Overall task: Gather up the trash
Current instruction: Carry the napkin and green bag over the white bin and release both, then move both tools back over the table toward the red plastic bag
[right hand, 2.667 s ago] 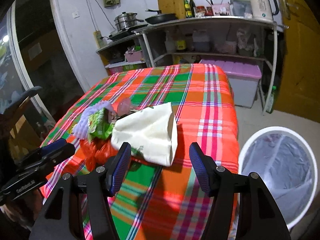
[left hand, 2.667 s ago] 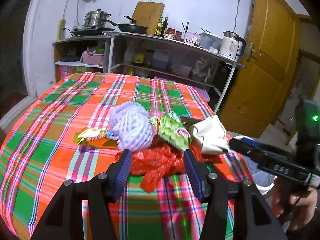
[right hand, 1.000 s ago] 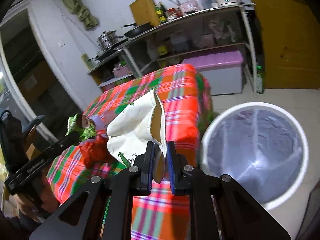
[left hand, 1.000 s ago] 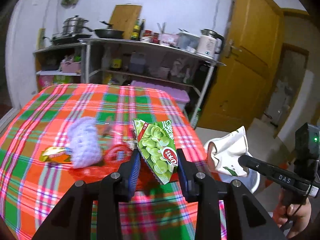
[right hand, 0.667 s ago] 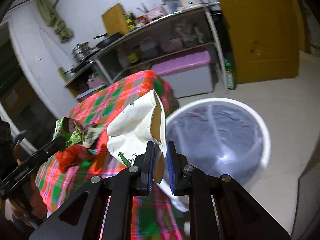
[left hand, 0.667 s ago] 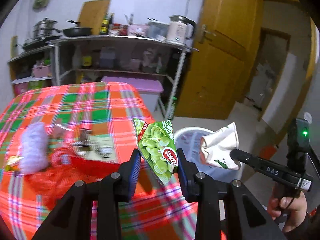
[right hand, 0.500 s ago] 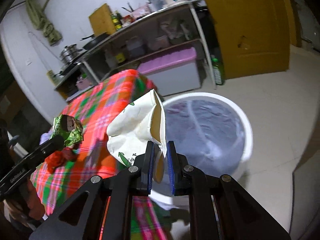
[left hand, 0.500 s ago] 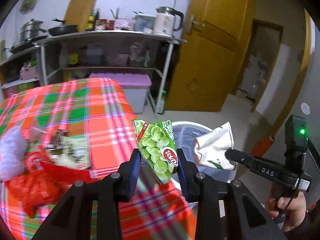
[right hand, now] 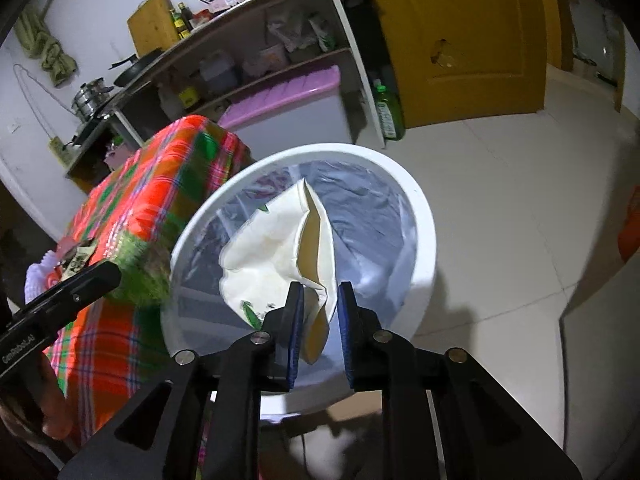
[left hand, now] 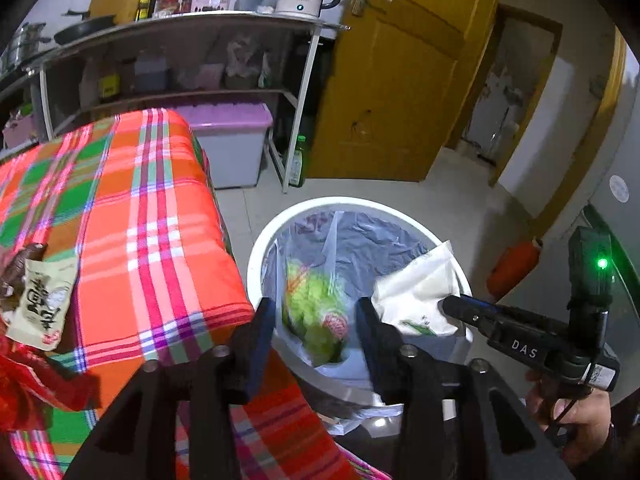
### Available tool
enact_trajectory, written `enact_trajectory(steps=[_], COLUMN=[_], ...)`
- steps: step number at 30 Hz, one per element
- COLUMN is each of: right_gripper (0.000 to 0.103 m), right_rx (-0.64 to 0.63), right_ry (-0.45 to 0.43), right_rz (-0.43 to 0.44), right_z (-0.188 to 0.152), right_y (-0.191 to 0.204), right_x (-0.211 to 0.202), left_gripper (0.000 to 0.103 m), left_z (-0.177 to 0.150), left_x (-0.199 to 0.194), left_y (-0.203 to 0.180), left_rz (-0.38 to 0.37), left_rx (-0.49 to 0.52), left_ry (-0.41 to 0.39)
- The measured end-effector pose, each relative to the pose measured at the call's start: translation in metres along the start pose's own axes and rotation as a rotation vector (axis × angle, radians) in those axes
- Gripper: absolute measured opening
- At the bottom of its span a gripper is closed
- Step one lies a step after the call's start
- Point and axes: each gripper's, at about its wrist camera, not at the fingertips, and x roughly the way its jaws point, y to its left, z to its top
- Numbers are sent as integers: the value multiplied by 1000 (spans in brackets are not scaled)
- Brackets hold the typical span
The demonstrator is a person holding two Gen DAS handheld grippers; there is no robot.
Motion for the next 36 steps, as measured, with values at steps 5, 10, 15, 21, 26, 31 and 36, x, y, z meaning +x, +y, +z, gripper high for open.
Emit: enact_trajectory(steps=[5,10,15,21,26,31,36], right_gripper=[36,36,36,37,41,41,41], right_rx=[-6,-27,-57,-123,-193,-265,-308], right_ry=[-14,-40,-76,-101,-103,-98,-82], right_rz=[8,28,74,143,192,223,248], right_z=[-1,-1,-3,-12,-23,-35,-40], right_y=[1,11,28,61,91,121,139], right_x=[-4,-16,-34,-56,-68,-73,-71], left_gripper=[51,51,51,51,51,51,51], left_z=[-1,0,-6,-20,-33,-47,-60], left_x=[-3,-14,-42,-81,-113,-139,-160], left_y=[-2,2,5,14,25,41,57], left_rz=[-9,0,22,64,104,139,182], left_rx=[-10,-12,-19,-20,-21,-43,-71], left_ry=[-7,-40,-90,-143,-185,-214,-233])
